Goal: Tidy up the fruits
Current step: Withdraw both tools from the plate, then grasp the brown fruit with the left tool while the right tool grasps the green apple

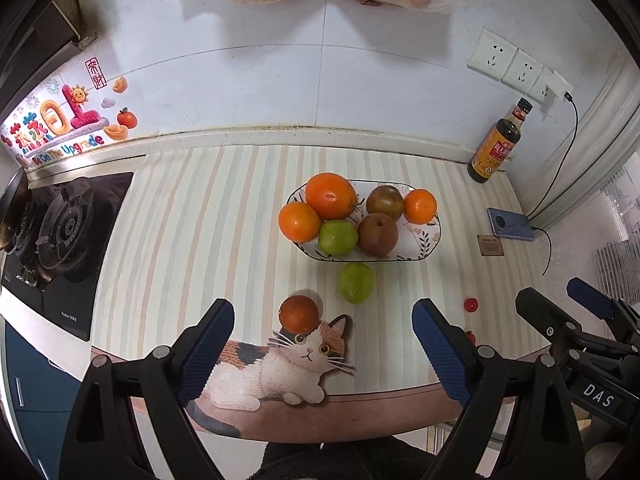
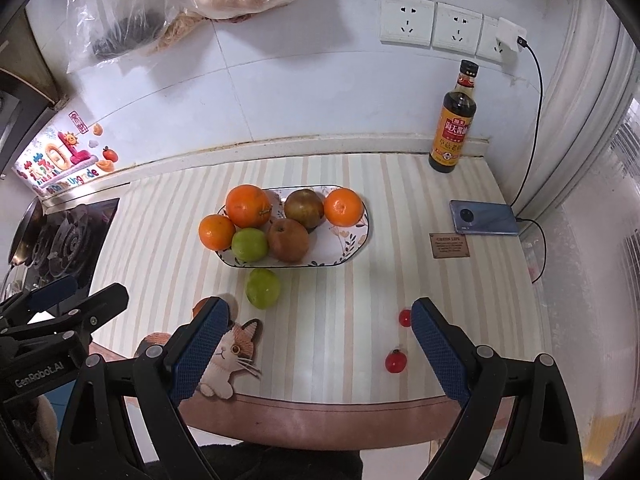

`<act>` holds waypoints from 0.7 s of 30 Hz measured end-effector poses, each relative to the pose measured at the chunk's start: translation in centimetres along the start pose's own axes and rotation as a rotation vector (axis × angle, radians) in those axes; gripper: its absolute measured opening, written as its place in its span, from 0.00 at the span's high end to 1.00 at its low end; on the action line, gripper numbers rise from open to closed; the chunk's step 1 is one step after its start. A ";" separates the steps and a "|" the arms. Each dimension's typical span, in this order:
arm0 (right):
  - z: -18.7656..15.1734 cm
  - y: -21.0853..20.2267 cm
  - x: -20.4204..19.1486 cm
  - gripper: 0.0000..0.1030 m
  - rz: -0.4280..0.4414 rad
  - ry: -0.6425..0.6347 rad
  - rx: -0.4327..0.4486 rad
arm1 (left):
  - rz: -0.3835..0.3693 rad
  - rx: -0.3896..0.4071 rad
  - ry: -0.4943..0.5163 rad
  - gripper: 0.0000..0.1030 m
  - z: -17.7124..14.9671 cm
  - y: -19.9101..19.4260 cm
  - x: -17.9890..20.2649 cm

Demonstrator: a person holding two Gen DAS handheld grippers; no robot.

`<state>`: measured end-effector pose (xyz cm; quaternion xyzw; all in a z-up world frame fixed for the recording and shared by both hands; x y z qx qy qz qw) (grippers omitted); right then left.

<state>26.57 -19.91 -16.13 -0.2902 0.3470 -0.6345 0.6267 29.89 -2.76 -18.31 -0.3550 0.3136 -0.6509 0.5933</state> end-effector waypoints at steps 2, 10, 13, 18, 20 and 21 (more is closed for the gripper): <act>0.1 0.3 0.0 0.08 0.010 0.009 -0.006 | 0.008 -0.003 0.001 0.11 0.1 0.4 -0.1; -1.1 6.2 -0.7 0.03 0.140 0.082 -0.104 | 0.046 -0.087 -0.035 0.03 -0.8 5.6 -2.4; -2.6 10.2 -1.4 0.04 0.234 0.157 -0.186 | 0.074 -0.182 -0.044 0.03 -2.7 9.3 -3.8; -5.1 17.1 -2.9 0.24 0.298 0.218 -0.298 | 0.102 -0.307 -0.070 0.03 -6.2 14.4 -5.1; -5.9 19.9 -3.7 0.25 0.327 0.248 -0.342 | 0.106 -0.350 -0.088 0.03 -7.5 16.3 -5.5; -6.3 21.2 -4.1 0.25 0.327 0.256 -0.361 | 0.102 -0.374 -0.096 0.03 -8.0 17.2 -5.5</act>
Point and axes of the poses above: each gripper's, at about its wrist camera, not at the fingertips, and y roughly the way its jaws point, x to its right, z to its top, the point moved 8 cm from there along y, roughly the way its jaws point, and after that the axes turned 9 degrees about x, right-handed, at the moved point
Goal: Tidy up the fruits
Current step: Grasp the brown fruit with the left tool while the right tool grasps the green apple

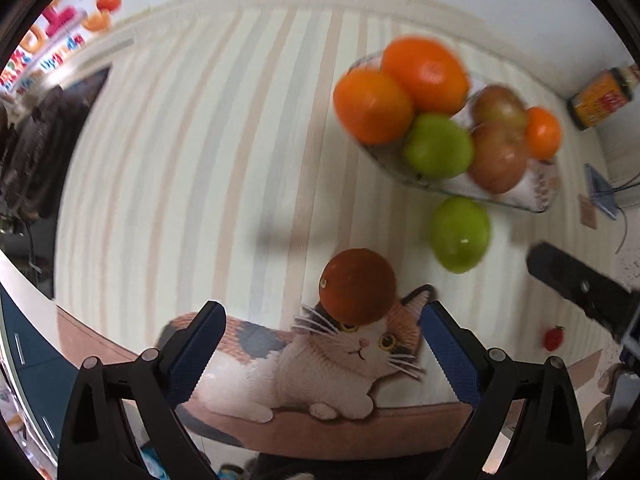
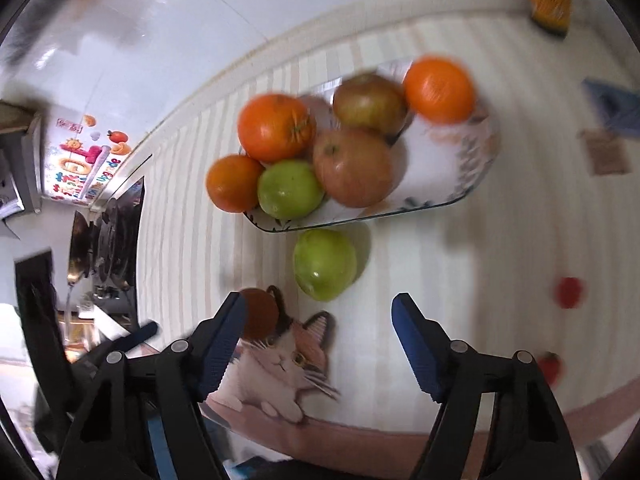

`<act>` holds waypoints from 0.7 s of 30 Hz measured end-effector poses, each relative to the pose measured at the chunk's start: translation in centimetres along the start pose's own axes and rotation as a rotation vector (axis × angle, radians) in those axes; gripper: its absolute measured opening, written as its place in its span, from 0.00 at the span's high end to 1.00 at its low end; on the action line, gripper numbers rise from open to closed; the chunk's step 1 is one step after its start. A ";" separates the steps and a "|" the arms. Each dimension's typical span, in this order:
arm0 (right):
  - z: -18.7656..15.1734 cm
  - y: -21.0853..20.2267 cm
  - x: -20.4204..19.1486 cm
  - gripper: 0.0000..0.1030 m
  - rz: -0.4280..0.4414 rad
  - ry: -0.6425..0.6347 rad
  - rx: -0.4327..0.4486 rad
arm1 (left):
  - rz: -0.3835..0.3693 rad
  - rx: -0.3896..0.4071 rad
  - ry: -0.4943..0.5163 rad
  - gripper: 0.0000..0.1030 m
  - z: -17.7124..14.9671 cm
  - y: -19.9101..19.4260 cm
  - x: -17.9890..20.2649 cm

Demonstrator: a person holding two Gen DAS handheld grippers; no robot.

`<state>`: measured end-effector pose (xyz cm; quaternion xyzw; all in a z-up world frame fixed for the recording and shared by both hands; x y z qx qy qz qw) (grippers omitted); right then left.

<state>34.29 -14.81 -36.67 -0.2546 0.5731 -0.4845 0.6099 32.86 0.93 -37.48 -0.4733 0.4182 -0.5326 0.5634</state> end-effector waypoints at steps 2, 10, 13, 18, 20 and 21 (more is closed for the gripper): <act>0.1 2.6 0.1 0.25 0.004 0.016 -0.035 | -0.002 -0.048 -0.004 0.03 -0.3 1.9 0.2; -0.5 8.8 0.4 0.44 -0.011 0.005 -0.123 | -0.062 -0.094 -0.012 0.14 -0.6 5.2 1.2; -0.8 8.2 1.2 0.44 -0.032 -0.004 -0.126 | -0.084 -0.087 -0.026 0.34 -0.4 5.6 1.3; -2.4 6.4 2.8 0.44 -0.081 -0.051 -0.141 | -0.112 -0.083 0.011 0.48 -0.7 5.7 2.1; -3.3 6.0 3.2 0.44 -0.102 -0.081 -0.152 | -0.106 -0.077 0.028 0.48 -1.2 5.4 2.6; -3.7 5.9 3.4 0.44 -0.109 -0.092 -0.155 | -0.109 -0.076 0.036 0.48 -1.6 5.2 2.9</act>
Point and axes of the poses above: each gripper's, at about its wrist camera, not at the fingertips, and y roughly the way its jaws point, x to its right, z to its top, the point moved 8 cm from there along y, roughly the way its jaws point, and after that the axes turned 9 degrees about x, right-handed, at the moved point
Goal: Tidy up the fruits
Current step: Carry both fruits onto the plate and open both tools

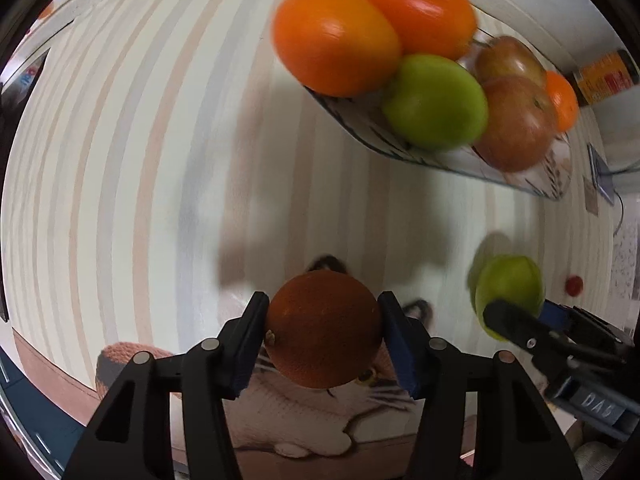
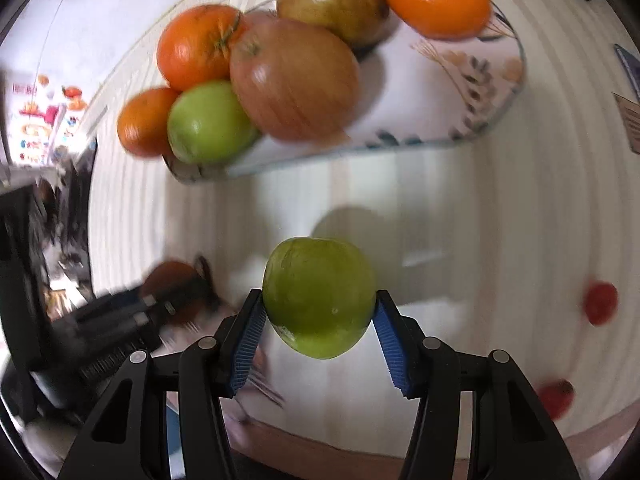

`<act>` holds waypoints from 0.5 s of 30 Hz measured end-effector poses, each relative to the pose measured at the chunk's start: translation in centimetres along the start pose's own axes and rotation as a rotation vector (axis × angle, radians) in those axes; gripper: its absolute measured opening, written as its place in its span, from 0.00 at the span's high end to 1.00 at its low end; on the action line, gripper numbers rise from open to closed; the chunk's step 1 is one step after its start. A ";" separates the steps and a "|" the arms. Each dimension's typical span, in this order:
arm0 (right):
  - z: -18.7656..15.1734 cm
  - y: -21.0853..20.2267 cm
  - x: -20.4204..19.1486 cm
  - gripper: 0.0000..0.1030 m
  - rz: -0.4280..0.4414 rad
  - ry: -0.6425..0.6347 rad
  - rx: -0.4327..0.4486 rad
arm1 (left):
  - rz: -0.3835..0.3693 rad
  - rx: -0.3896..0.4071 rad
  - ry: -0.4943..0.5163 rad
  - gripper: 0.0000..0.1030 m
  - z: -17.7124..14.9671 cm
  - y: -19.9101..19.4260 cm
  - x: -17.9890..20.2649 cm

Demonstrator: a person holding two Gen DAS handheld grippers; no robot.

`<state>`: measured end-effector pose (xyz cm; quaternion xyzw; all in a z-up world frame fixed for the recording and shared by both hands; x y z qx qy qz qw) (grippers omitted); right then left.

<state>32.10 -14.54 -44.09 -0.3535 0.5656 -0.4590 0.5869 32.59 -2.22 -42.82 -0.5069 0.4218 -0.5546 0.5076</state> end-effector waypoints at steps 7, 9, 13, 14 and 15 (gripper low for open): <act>-1.2 0.0 0.2 0.43 0.004 0.004 0.014 | -0.003 -0.016 0.045 0.48 -3.3 0.2 2.2; -1.1 0.0 0.3 0.43 0.019 0.027 0.018 | 0.002 -0.019 0.050 0.48 -3.4 0.2 2.4; -1.1 0.0 1.0 0.43 0.040 0.049 0.030 | 0.002 -0.020 0.051 0.48 -2.3 0.5 2.6; -1.1 0.0 1.0 0.43 0.042 0.047 0.037 | 0.005 -0.019 0.053 0.48 -2.5 0.3 2.5; -1.2 -0.2 1.3 0.44 0.042 0.044 0.044 | 0.009 -0.017 0.054 0.48 -2.5 0.3 2.7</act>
Point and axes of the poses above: each gripper's, at about its wrist camera, not at the fingertips, and y roughly the way its jaws point, x to its right, z to its top, the point moved 8 cm from there along y, roughly the way its jaws point, and after that the axes turned 9 degrees about x, right-handed, at the moved point
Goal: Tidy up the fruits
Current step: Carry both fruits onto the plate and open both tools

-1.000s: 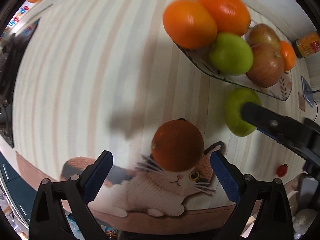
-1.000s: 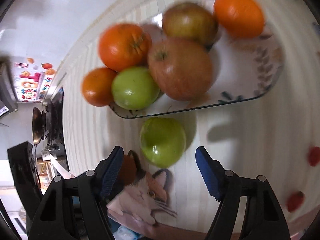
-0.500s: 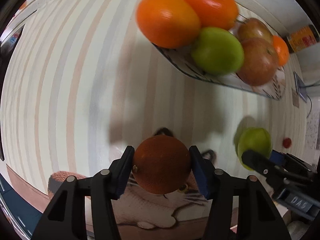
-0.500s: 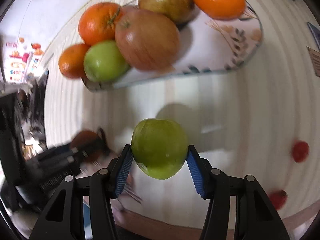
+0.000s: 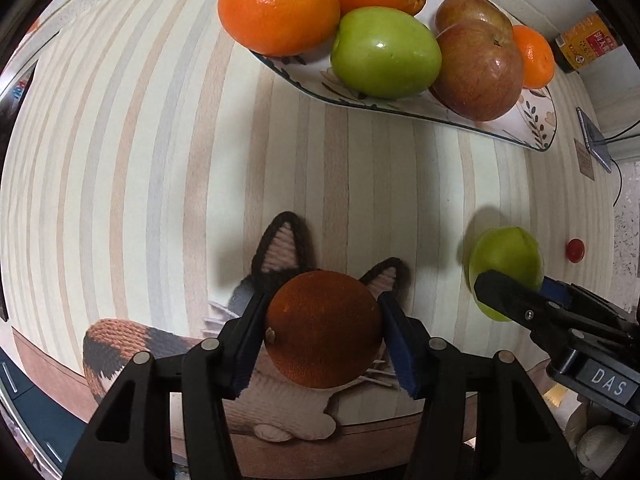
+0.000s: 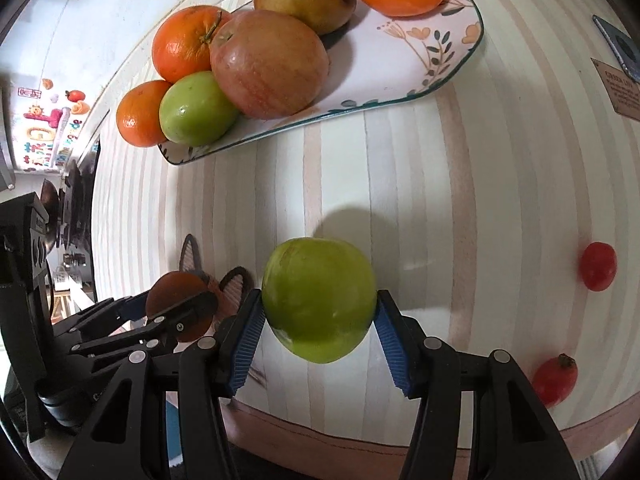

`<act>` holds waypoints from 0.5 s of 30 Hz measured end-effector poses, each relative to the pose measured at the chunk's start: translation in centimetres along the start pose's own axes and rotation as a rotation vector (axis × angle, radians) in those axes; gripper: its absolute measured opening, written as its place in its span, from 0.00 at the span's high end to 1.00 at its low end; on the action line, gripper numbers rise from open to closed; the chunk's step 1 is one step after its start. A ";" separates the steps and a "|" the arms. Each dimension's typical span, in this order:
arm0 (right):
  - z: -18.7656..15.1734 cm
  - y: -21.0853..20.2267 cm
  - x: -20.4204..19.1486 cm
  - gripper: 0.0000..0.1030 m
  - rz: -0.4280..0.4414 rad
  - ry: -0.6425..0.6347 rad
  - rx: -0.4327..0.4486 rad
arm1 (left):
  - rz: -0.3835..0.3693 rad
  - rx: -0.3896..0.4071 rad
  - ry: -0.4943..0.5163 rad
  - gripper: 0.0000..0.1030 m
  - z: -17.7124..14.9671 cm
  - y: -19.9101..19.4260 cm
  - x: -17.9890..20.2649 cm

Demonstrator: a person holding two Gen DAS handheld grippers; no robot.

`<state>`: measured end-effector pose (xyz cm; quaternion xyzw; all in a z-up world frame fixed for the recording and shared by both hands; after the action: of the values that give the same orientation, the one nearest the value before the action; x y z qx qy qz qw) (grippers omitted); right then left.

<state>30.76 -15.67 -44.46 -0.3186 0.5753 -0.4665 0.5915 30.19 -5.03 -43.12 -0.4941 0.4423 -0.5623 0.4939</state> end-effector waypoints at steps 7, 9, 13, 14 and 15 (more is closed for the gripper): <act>0.3 -1.7 0.5 0.44 0.001 -0.012 0.056 | -0.025 0.032 -0.009 0.49 1.3 -1.8 0.7; 1.1 -3.1 0.7 0.44 0.014 -0.009 0.085 | -0.049 0.068 -0.006 0.49 2.7 -3.7 1.5; 3.6 -5.6 1.2 0.44 0.036 0.010 0.144 | -0.111 0.140 0.026 0.48 6.8 -8.0 4.3; 4.5 -6.2 1.4 0.44 0.040 0.020 0.158 | -0.121 0.156 0.040 0.48 8.5 -8.8 4.8; 5.3 -6.5 1.7 0.44 0.042 0.026 0.170 | -0.126 0.168 0.056 0.48 10.2 -9.6 5.4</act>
<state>34.59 -20.48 -38.43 -0.2491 0.5479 -0.5054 0.6184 39.01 -9.30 -31.78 -0.4620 0.3752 -0.6408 0.4849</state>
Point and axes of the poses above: each gripper's, at about its wrist camera, not at the fingertips, and y roughly the way its jaws point, x to its right, z to its top, the point moved 8 cm from there along y, roughly the way its jaws point, and after that the axes turned 9 degrees about x, right-handed, at the moved point
